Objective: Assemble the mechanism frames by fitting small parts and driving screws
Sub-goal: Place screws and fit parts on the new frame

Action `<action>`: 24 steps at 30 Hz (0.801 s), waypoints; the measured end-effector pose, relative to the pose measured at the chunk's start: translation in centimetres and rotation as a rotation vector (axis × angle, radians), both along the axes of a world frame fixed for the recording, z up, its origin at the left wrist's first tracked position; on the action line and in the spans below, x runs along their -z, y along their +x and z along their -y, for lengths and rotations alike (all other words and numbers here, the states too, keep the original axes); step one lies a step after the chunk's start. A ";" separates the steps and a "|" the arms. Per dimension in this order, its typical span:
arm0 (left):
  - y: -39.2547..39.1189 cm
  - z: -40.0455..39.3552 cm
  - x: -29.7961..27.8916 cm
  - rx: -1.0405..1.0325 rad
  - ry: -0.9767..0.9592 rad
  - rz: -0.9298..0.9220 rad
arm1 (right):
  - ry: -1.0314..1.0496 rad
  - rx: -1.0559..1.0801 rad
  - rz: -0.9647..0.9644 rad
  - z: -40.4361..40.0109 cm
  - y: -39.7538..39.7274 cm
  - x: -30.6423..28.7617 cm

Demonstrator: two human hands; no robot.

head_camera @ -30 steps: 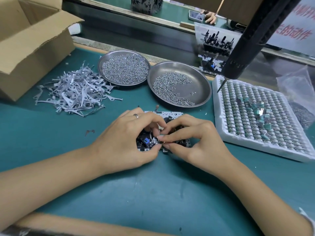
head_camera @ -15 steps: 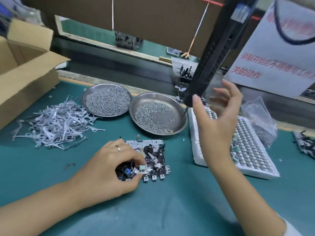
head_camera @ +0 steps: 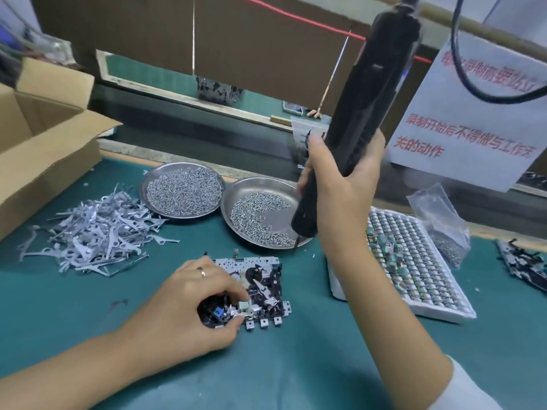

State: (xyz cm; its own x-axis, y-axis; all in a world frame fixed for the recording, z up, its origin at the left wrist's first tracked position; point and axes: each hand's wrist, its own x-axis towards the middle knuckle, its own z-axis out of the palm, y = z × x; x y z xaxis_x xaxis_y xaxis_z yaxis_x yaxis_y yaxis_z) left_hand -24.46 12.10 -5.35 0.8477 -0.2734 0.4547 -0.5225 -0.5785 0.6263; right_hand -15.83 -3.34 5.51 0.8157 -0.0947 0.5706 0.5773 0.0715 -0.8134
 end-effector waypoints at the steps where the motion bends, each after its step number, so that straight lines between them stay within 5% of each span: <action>1: 0.0 0.0 -0.1 0.000 0.005 -0.004 | 0.036 -0.077 -0.004 -0.2 -0.8 0.4; 7: -0.2 0.0 -0.1 -0.025 0.002 -0.011 | 0.198 -0.396 -0.005 -1.8 -4.5 3.1; 24: 0.1 0.2 -0.3 -0.007 -0.015 0.046 | 0.249 -0.335 -0.077 -3.1 -5.4 4.3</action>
